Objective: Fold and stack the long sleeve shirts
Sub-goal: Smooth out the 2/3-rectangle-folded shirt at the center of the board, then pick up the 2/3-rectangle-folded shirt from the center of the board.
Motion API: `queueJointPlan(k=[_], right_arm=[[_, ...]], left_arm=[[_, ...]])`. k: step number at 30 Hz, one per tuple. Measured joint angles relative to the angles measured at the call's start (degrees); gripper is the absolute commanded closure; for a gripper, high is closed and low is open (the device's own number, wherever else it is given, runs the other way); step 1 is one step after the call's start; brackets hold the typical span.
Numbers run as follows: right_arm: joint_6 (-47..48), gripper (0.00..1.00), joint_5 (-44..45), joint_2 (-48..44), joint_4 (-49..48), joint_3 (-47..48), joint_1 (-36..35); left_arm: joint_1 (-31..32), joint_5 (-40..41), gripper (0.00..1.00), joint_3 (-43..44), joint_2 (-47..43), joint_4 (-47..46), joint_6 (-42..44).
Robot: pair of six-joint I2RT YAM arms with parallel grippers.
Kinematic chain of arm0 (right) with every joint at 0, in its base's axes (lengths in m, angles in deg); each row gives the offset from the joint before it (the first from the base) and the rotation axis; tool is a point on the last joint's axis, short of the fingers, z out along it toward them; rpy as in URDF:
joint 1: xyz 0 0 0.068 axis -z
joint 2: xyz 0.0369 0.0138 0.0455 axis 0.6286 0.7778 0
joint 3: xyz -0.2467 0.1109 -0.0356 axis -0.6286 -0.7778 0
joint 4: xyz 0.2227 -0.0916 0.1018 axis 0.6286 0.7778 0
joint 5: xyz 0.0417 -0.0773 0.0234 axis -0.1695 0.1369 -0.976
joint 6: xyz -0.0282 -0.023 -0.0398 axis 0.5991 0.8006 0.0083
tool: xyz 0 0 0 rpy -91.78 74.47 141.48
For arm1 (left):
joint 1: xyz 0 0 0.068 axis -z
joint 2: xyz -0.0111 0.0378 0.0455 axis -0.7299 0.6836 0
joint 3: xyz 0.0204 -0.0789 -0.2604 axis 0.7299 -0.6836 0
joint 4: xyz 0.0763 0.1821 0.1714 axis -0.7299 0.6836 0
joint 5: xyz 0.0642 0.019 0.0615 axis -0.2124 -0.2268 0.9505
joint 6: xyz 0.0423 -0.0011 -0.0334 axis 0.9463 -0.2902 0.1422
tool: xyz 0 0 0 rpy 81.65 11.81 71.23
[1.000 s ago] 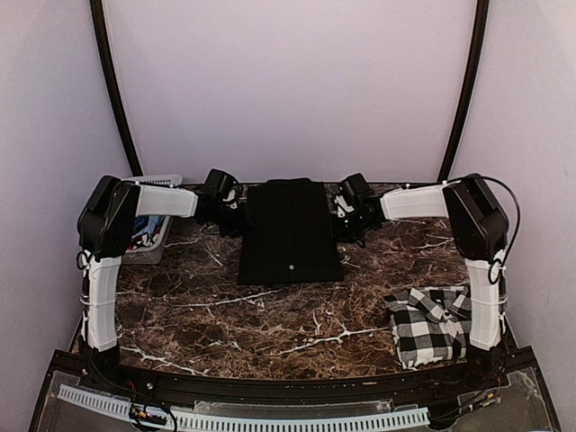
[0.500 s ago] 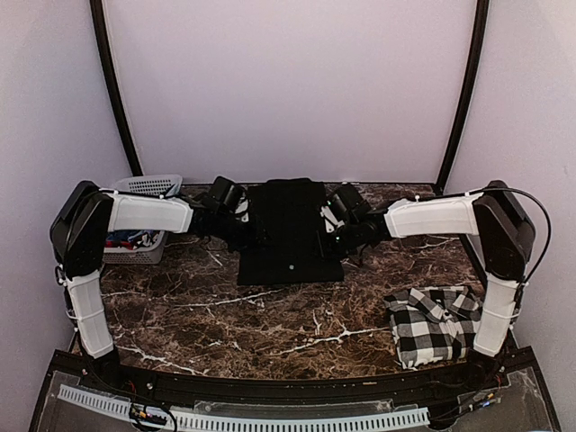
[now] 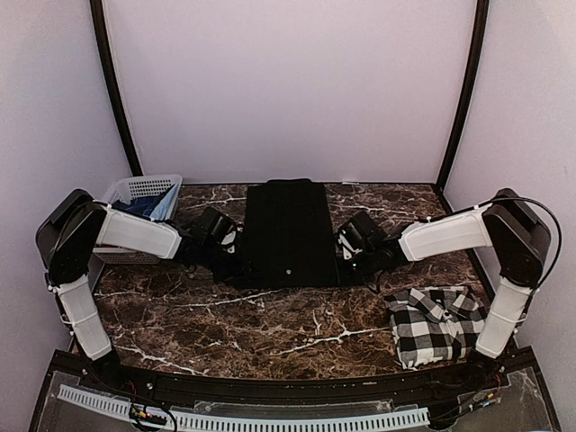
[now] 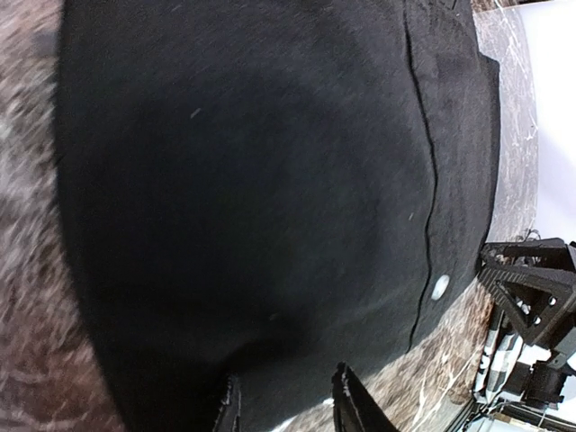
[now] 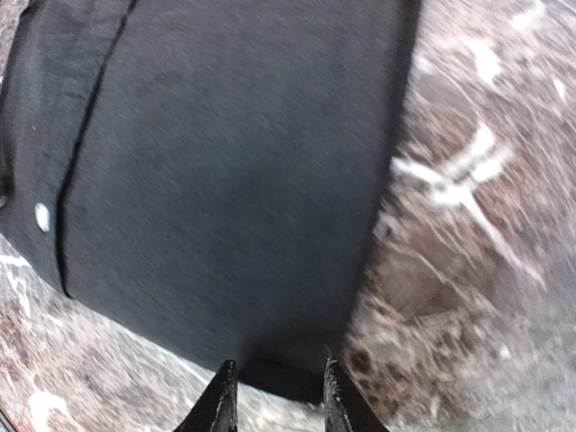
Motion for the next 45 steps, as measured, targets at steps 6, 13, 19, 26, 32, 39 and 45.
queueJointPlan(k=[6,13,19,26,32,39,45], right_arm=[[-1.0,0.73,0.4,-2.5,0.3,-3.4,0.3],[-1.5,0.74,0.4,-3.7,0.2,-5.0,0.3],[-1.6,0.77,0.3,-4.1,0.0,-5.6,0.3],[-1.6,0.80,0.2,-4.1,-1.2,-6.1,0.3],[-1.6,0.82,0.2,-4.1,-1.5,-6.2,0.4],[-1.7,0.85,-0.2,-4.1,-2.4,-6.5,0.8],[-1.6,0.87,-0.6,-3.9,-2.6,-6.4,0.9]], left_arm=[[-0.5,2.5,0.64,-4.1,-5.7,3.6,0.6],[-1.3,4.8,0.64,-7.4,-10.9,6.6,1.7],[-1.6,5.9,0.65,-9.8,-11.5,7.9,2.8],[-1.6,5.1,0.66,-9.9,-11.4,7.3,3.2],[-1.6,4.0,0.70,-9.9,-10.1,6.0,3.2],[-1.6,3.4,0.72,-9.9,-9.6,5.2,3.2],[-1.5,3.0,0.73,-9.9,-9.2,4.5,3.2]])
